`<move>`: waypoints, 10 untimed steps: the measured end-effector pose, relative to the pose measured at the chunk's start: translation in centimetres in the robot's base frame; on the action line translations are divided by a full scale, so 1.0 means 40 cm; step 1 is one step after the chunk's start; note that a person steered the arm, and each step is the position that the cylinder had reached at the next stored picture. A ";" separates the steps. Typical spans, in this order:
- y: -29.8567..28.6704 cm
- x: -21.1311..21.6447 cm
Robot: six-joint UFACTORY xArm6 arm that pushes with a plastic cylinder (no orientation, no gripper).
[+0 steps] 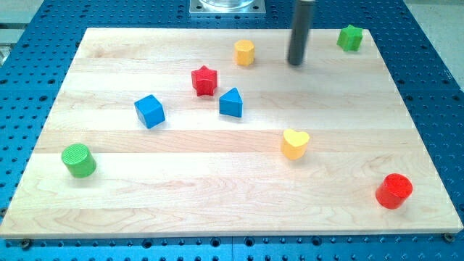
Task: Push the yellow hexagon closer to the green star
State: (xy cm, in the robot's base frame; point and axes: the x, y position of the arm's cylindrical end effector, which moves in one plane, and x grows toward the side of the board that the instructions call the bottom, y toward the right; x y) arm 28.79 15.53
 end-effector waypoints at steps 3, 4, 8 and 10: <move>-0.217 0.101; -0.396 0.070; -0.068 -0.107; -0.076 -0.010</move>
State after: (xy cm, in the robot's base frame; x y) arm 28.38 12.48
